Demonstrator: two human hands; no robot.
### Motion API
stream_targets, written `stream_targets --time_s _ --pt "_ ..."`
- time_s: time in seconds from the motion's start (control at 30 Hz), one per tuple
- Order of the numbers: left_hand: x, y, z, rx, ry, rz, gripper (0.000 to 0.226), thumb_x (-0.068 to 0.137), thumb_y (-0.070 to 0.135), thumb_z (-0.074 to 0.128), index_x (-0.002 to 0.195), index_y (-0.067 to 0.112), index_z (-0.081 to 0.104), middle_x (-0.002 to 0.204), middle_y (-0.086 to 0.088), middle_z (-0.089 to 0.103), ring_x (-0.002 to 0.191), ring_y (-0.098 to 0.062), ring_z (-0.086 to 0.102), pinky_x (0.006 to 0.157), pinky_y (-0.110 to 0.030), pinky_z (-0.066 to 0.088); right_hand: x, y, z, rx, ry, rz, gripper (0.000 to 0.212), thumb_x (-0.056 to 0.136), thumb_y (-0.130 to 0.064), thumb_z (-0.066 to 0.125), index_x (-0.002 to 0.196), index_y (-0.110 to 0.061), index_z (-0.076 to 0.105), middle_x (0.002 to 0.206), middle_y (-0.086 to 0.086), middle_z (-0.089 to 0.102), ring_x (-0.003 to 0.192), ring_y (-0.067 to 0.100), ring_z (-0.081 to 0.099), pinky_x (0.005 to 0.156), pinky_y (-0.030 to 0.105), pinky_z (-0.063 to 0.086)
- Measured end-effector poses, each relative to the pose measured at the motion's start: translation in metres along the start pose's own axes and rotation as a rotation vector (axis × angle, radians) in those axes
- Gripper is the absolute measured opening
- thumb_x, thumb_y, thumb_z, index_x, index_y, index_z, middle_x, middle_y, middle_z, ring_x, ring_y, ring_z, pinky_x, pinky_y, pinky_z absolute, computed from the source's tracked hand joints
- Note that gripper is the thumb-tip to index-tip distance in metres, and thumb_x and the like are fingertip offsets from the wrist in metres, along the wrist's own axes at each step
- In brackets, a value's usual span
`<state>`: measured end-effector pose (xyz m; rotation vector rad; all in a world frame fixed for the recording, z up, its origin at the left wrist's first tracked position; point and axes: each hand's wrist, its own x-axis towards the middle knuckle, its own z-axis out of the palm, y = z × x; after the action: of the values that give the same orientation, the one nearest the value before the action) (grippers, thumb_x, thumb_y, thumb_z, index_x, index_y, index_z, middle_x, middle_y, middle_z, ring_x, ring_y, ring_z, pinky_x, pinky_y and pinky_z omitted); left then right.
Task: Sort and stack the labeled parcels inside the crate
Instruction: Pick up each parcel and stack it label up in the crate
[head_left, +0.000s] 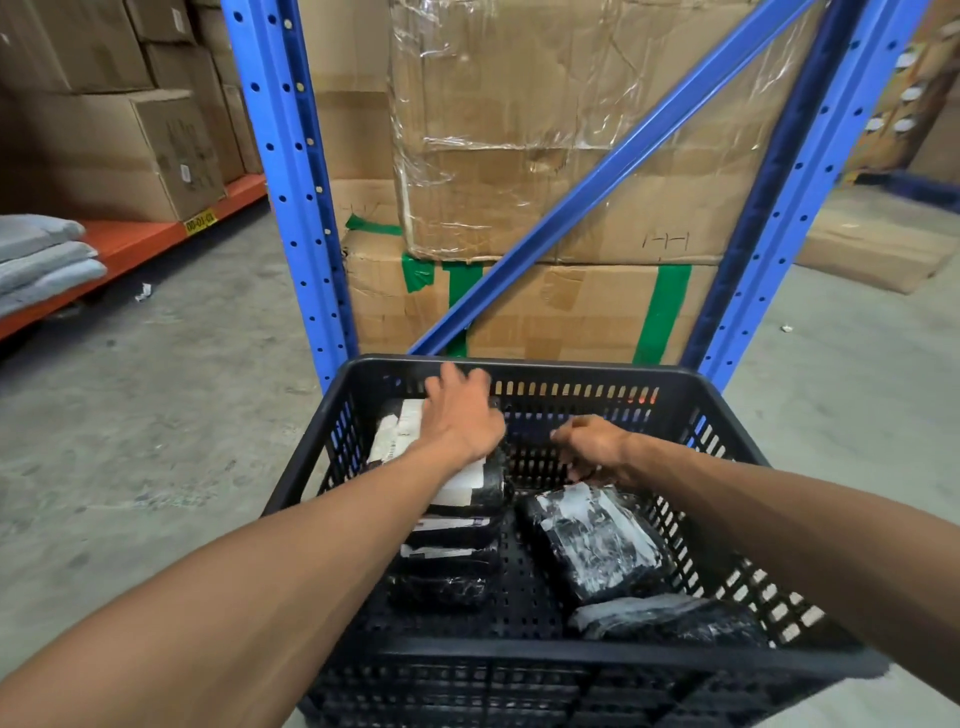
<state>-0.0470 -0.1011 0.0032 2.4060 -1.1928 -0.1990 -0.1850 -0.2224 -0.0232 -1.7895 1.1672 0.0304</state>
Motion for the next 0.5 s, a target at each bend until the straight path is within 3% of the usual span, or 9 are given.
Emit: stream_targets --time_s 0.1,0.17,0.23,0.3,0.33,0.4,0.43,0.5 --pt "0.002 0.045 0.018 -0.214 -0.231 0.087 0.05 0.09 0.015 0.048 0.14 0.019 0.044 0.133 -0.012 0.051 0.107 -0.026 0.054 0.094 -0.039 0.049 -0.005 0.018 -0.018 -0.222 0.031 0.071 0.023 0.101 -0.012 0.043 0.109 -0.002 0.062 0.086 0.013 0.06 0.054 0.018 0.053 0.042 0.021 0.04" --pt "0.003 0.065 0.037 -0.391 -0.481 -0.101 0.058 0.095 0.018 0.043 0.15 0.019 0.029 0.14 -0.014 0.049 0.093 -0.024 0.057 0.086 -0.037 0.054 -0.011 0.029 -0.025 -0.366 -0.033 0.104 0.016 0.1 -0.012 0.047 0.089 -0.008 0.058 0.075 0.006 0.054 0.053 0.014 0.048 0.033 0.018 0.038" --pt "-0.001 0.075 0.059 -0.475 -0.651 -0.295 0.061 0.099 0.028 0.04 0.155 0.013 0.018 0.149 -0.014 0.04 0.103 -0.027 0.056 0.087 -0.037 0.053 -0.015 0.04 -0.027 -0.462 -0.042 0.107 0.022 0.1 -0.014 0.049 0.078 -0.015 0.054 0.075 0.002 0.052 0.056 0.011 0.044 0.036 0.014 0.04" --pt "-0.007 0.075 0.083 -0.471 -0.666 -0.372 0.059 0.101 0.028 0.035 0.153 0.004 0.023 0.154 -0.016 0.035 0.127 -0.033 0.048 0.099 -0.041 0.045 -0.012 0.05 -0.027 -0.523 -0.063 0.085 0.016 0.099 -0.016 0.052 0.103 -0.007 0.065 0.099 0.009 0.063 0.069 0.016 0.053 0.058 0.027 0.052" --pt "-0.011 0.073 0.096 -0.462 -0.651 -0.399 0.057 0.103 0.027 0.033 0.153 0.004 0.023 0.157 -0.016 0.031 0.137 -0.033 0.04 0.107 -0.04 0.039 -0.011 0.054 -0.025 -0.536 -0.056 0.078 0.027 0.099 -0.016 0.054 0.121 -0.004 0.063 0.117 0.014 0.064 0.082 0.021 0.058 0.074 0.034 0.055" --pt "-0.02 0.069 0.118 -0.476 -0.669 -0.441 0.057 0.105 0.033 0.028 0.155 0.008 0.019 0.162 -0.011 0.021 0.146 -0.03 0.027 0.115 -0.039 0.029 -0.006 0.059 -0.016 -0.506 -0.105 0.094 0.044 0.101 -0.019 0.051 0.141 -0.002 0.05 0.143 0.017 0.054 0.119 0.029 0.058 0.101 0.033 0.044" --pt "-0.022 0.068 0.127 -0.495 -0.704 -0.479 0.058 0.105 0.037 0.026 0.156 0.01 0.018 0.163 -0.011 0.018 0.147 -0.031 0.025 0.116 -0.042 0.027 -0.005 0.062 -0.011 -0.53 -0.129 0.059 0.049 0.103 -0.02 0.047 0.148 -0.002 0.042 0.152 0.016 0.046 0.134 0.028 0.049 0.107 0.027 0.035" --pt "-0.023 0.066 0.14 -0.544 -0.794 -0.632 0.062 0.103 0.042 0.027 0.157 0.014 0.016 0.163 -0.014 0.014 0.145 -0.041 0.024 0.112 -0.057 0.031 -0.002 0.072 -0.003 -0.503 -0.16 0.04 0.053 0.104 -0.021 0.044 0.153 -0.004 0.034 0.16 0.013 0.035 0.145 0.025 0.037 0.111 0.023 0.022"
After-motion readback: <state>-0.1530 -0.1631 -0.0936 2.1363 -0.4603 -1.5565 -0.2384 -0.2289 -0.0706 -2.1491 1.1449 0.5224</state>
